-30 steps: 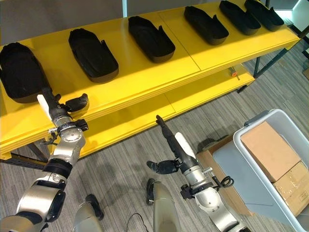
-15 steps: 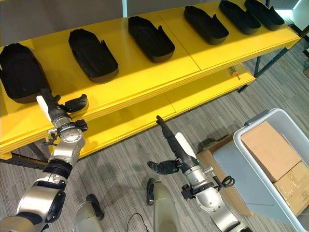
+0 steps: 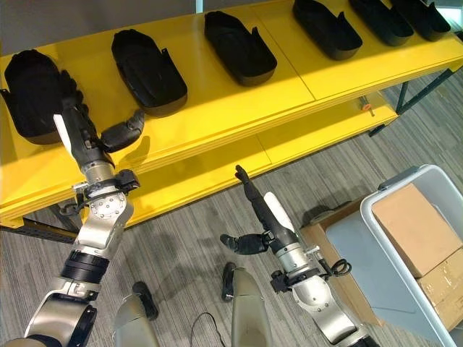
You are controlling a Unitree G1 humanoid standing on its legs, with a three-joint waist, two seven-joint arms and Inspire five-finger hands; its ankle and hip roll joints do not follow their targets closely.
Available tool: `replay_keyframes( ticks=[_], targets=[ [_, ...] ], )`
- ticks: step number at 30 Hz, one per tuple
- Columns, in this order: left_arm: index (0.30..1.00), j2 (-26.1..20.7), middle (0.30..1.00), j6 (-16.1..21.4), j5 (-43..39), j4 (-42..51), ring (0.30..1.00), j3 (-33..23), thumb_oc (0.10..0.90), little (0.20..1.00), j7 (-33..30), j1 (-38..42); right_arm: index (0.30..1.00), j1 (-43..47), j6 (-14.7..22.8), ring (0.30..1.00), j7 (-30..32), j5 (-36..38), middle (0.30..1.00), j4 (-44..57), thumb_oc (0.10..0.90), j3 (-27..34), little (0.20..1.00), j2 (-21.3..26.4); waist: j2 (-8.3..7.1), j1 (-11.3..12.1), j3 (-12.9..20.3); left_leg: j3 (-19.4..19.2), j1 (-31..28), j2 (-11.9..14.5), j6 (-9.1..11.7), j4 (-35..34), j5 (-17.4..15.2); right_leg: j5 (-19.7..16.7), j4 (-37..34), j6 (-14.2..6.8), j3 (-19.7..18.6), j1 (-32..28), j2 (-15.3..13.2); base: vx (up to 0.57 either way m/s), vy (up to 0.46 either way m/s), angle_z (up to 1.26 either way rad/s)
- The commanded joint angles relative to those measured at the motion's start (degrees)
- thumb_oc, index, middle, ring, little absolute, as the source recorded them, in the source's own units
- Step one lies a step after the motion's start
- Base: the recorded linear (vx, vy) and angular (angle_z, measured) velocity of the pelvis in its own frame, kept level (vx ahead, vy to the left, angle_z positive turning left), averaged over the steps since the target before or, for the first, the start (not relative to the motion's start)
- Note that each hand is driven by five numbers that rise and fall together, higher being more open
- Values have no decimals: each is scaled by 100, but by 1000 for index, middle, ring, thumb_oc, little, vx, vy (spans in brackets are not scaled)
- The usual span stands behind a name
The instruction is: Move parts from the plastic box to the shelf.
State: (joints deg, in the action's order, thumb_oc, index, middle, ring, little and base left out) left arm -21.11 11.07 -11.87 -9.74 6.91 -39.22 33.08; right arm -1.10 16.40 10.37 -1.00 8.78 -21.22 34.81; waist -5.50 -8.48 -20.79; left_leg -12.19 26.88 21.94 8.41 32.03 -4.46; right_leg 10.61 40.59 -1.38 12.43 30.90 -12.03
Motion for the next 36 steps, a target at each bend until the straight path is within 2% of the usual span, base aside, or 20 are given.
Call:
replay_keyframes(
  ticks=[1, 4, 9, 13, 15, 19, 22, 25, 26, 27, 28, 29, 30, 33, 34, 35, 36],
  targets=[
    [1000, -236, 1000, 721, 527, 697, 1000, 215, 900, 1000, 204, 375, 1000, 270, 522, 1000, 65, 196, 1000, 589, 900, 296, 1000, 32, 205, 25, 418, 483, -385, 435, 230, -423, 418, -958, -700, -675, -463, -178, -294, 4, 3, 3],
    [1000, -274, 1000, 775, 563, 1008, 1000, 213, 900, 1000, 293, 195, 1000, 260, 521, 1000, 48, 207, 1000, 638, 900, 328, 1000, 15, 224, 57, 410, 482, -440, 419, 226, -466, 424, -967, -742, -679, -437, -262, -309, 0, 7, 7],
    [1000, -569, 1000, 565, 1037, 1232, 1000, 150, 900, 1000, 296, -46, 1000, 259, 533, 1000, 52, 191, 1000, 612, 900, 374, 1000, 11, 261, 101, 424, 476, -483, 402, 213, -560, 486, -1019, -818, -685, -422, -330, -318, -2, 7, 6],
    [1000, -1112, 1000, 317, 1580, 1057, 1000, 40, 900, 1000, 410, -204, 1000, 209, 520, 1000, -33, 198, 1000, 589, 900, 478, 1000, 44, 314, 133, 440, 479, -558, 377, 225, -595, 478, -1006, -849, -706, -409, -426, -332, 7, 11, 2],
    [1000, -1545, 1000, 92, 2048, 852, 1000, -150, 900, 1000, 454, -310, 1000, 165, 500, 1000, -108, 132, 1000, 532, 900, 549, 1000, 64, 365, 161, 473, 476, -592, 365, 221, -626, 506, -1023, -878, -704, -386, -480, -335, 9, 31, 2],
    [1000, -1665, 1000, 108, 2183, 914, 1000, -345, 900, 1000, 450, -504, 1000, 129, 488, 1000, -160, 105, 1000, 509, 900, 595, 1000, 63, 383, 189, 485, 475, -648, 364, 228, -676, 527, -1026, -927, -717, -367, -560, -341, 0, 9, 3],
    [1000, -1655, 1000, 259, 2095, 1164, 1000, -560, 900, 1000, 493, -890, 1000, 107, 485, 1000, -191, 127, 1000, 502, 900, 663, 1000, 24, 400, 217, 498, 462, -739, 348, 224, -795, 568, -1051, -1010, -727, -341, -649, -345, 0, 0, 0],
    [1000, -1429, 1000, 557, 1545, 1551, 1000, -739, 900, 1000, 648, -1458, 1000, 73, 468, 1000, -206, 163, 1000, 502, 900, 736, 1000, -38, 408, 264, 513, 455, -906, 319, 211, -960, 616, -1094, -1153, -747, -313, -832, -342, 10, 16, 2],
    [1000, -1213, 1000, 872, 925, 1837, 1000, -787, 900, 1000, 926, -1813, 1000, 81, 461, 1000, -202, 180, 1000, 505, 900, 783, 1000, -77, 428, 308, 518, 471, -1033, 282, 204, -1102, 640, -1093, -1280, -776, -285, -1002, -347, 0, 0, 0],
    [1000, -1213, 1000, 870, 915, 1847, 1000, -800, 900, 1000, 938, -1825, 1000, 81, 460, 1000, -202, 181, 1000, 507, 900, 778, 1000, -74, 431, 302, 528, 468, -1030, 278, 198, -1132, 674, -1127, -1315, -770, -281, -1001, -342, 40, 44, 10],
    [1000, -1060, 1000, 1035, 387, 2093, 1000, -781, 900, 1000, 1312, -2291, 1000, 60, 438, 1000, -195, 215, 1000, 494, 900, 834, 1000, -99, 475, 330, 564, 441, -1216, 225, 182, -1351, 731, -1152, -1469, -811, -232, -1209, -365, 27, 41, 13],
    [1000, -1074, 1000, 1060, 254, 2206, 1000, -786, 900, 1000, 1473, -2490, 1000, 42, 434, 1000, -199, 236, 1000, 483, 900, 863, 1000, -108, 490, 342, 608, 444, -1279, 192, 164, -1488, 798, -1218, -1589, -825, -199, -1288, -374, 60, 61, 15],
    [1000, -992, 1000, 1186, -209, 2306, 1000, -763, 900, 1000, 1768, -2740, 1000, 33, 430, 1000, -224, 249, 1000, 488, 900, 890, 1000, -112, 508, 365, 634, 430, -1397, 133, 159, -1622, 824, -1227, -1699, -870, -160, -1429, -394, 32, 49, 13],
    [1000, -836, 1000, 1183, -1183, 2388, 1000, -627, 900, 1000, 2528, -3311, 1000, 8, 364, 1000, -323, 299, 1000, 395, 900, 871, 1000, -159, 532, 408, 861, 357, -1775, -72, 137, -2235, 1026, -1366, -2263, -967, 43, -1931, -435, 49, 51, 19],
    [1000, -838, 1000, 1182, -1190, 2391, 1000, -633, 900, 1000, 2534, -3315, 1000, 9, 364, 1000, -323, 299, 1000, 395, 900, 869, 1000, -160, 533, 404, 867, 354, -1781, -75, 132, -2274, 1060, -1398, -2302, -963, 50, -1940, -430, 68, 62, 18],
    [1000, -758, 1000, 1134, -1685, 2416, 1000, -555, 900, 1000, 2946, -3603, 1000, -57, 330, 1000, -382, 331, 1000, 360, 900, 890, 1000, -184, 557, 428, 1015, 309, -1943, -147, 118, -2549, 1132, -1465, -2590, -999, 135, -2143, -442, 70, 42, 29],
    [1000, -701, 1000, 1075, -1835, 2420, 1000, -509, 900, 1000, 3097, -3772, 1000, -93, 300, 1000, -424, 308, 1000, 359, 900, 879, 1000, -182, 565, 442, 1107, 281, -2079, -185, 118, -2743, 1201, -1527, -2807, -1022, 221, -2326, -457, 74, 41, 26]
  ],
)
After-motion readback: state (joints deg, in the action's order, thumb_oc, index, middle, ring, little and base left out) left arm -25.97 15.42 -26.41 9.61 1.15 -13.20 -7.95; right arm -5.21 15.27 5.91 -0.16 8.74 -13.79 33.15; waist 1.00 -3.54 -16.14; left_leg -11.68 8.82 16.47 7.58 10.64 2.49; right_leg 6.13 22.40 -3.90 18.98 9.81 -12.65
